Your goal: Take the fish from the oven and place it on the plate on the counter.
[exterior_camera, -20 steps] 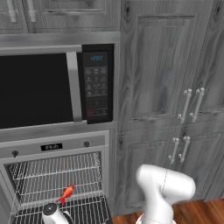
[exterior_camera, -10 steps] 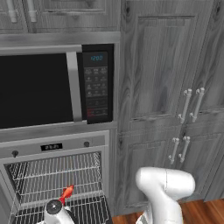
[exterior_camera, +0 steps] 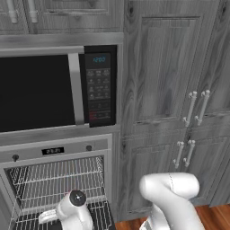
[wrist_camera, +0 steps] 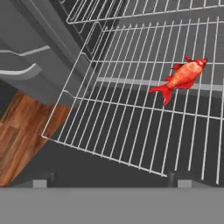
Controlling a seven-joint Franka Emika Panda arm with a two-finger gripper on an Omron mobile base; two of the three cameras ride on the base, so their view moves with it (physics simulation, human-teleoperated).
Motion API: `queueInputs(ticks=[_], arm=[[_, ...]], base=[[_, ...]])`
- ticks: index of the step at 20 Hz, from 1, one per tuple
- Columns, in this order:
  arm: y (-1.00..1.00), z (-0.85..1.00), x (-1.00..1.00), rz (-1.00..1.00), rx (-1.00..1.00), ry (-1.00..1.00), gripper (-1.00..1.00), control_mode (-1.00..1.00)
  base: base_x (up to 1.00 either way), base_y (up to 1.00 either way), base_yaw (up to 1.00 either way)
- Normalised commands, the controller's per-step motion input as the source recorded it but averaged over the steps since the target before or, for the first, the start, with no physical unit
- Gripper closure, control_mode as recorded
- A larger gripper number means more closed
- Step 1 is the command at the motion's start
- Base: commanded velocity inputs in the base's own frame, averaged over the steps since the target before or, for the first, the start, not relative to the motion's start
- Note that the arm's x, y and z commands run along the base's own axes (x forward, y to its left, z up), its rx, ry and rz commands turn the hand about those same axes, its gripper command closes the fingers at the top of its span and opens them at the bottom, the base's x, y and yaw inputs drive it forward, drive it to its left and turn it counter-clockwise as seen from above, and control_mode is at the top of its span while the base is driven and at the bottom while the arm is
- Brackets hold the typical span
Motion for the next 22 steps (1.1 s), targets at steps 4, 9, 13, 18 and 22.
queueInputs(ticks=[4, 9, 13, 18, 22], arm=[[-0.31, 0.82, 0.14, -0.06, 0.14, -0.24, -1.00, -1.00], [-0.02, 0.39, 0.00, -0.02, -0.02, -0.05, -1.00, -1.00], [0.00, 0.33, 0.00, 0.00, -0.08, 0.04, -1.00, -1.00], [0.00, 0.11, 0.01, -0.04, -0.12, 0.27, -1.00, -1.00], [0.00, -0.15, 0.14, -0.14, -0.16, 0.33, -1.00, -1.00]], base=[[0.00, 0.00, 0.00], [0.00, 0.00, 0.00], [0.00, 0.00, 0.00], [0.00, 0.00, 0.00], [0.00, 0.00, 0.00]])
